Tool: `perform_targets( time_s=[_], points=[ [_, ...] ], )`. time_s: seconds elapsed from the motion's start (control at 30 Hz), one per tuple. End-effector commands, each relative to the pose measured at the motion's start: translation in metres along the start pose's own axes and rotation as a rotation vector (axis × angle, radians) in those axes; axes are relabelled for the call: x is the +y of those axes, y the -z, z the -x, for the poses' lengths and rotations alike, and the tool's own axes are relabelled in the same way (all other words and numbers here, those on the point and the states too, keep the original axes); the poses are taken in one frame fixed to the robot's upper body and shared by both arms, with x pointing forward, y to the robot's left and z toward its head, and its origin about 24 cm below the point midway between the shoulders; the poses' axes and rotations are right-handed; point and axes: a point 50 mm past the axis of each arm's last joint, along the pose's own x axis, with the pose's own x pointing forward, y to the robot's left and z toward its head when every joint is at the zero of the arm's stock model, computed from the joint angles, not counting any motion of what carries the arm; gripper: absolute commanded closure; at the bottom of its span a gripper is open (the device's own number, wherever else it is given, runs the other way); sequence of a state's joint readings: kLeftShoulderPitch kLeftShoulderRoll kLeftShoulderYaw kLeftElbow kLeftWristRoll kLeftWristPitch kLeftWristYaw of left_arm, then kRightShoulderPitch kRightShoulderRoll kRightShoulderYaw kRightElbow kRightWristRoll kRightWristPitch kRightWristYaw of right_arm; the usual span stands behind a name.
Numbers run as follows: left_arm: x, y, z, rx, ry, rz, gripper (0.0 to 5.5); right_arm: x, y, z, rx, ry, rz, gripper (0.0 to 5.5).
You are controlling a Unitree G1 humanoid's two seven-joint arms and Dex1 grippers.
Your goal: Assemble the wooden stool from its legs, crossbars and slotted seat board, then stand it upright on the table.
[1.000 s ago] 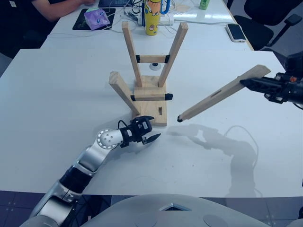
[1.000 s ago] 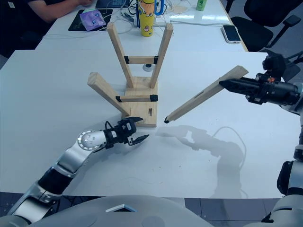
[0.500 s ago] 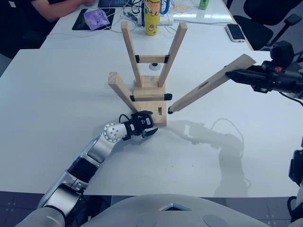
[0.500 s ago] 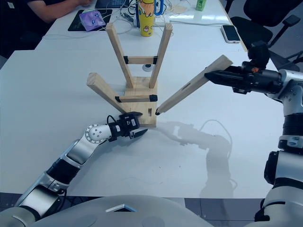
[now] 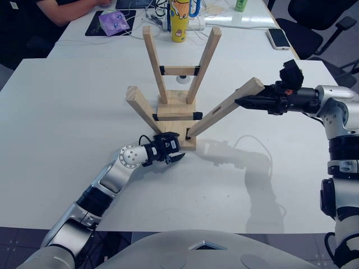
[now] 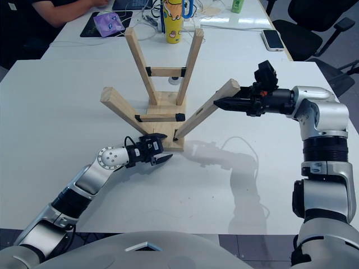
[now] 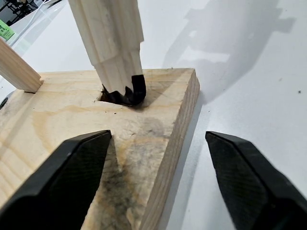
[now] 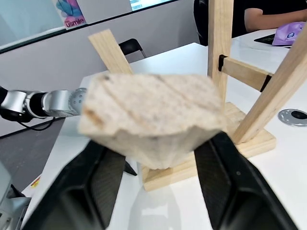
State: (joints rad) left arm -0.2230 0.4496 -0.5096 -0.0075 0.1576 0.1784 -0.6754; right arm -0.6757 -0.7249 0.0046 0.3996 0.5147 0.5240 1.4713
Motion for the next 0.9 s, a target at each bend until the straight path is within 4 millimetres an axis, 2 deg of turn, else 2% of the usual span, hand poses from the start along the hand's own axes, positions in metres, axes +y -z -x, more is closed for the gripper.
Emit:
perform_targets(
  time_s=[0.03,0.23,0.33,0.6,0.77,0.9],
  points=[
    [-0.028,0.043,0.004,0.195,0.123,0.128,1.87,-0.004,-0.007,-0.006,0.030,0.004,0.042,3.42],
    [-0.029,0.042,0.002,0.193,0.112,0.133,1.87,-0.005,-0.019,-0.017,0.119,-0.027,0.129,3.42],
    [-0.029,0.041,0.001,0.192,0.112,0.134,1.87,0.001,-0.018,-0.029,0.175,-0.081,0.163,3.42],
    [-0.031,0.042,0.001,0.186,0.090,0.159,1.87,0.026,0.018,-0.055,0.264,-0.153,0.119,3.43],
    [-0.034,0.042,0.001,0.182,0.085,0.172,1.87,0.035,0.041,-0.061,0.259,-0.146,0.048,3.43],
    [-0.036,0.042,0.000,0.182,0.089,0.175,1.87,0.039,0.045,-0.070,0.253,-0.153,0.034,3.43]
  ],
)
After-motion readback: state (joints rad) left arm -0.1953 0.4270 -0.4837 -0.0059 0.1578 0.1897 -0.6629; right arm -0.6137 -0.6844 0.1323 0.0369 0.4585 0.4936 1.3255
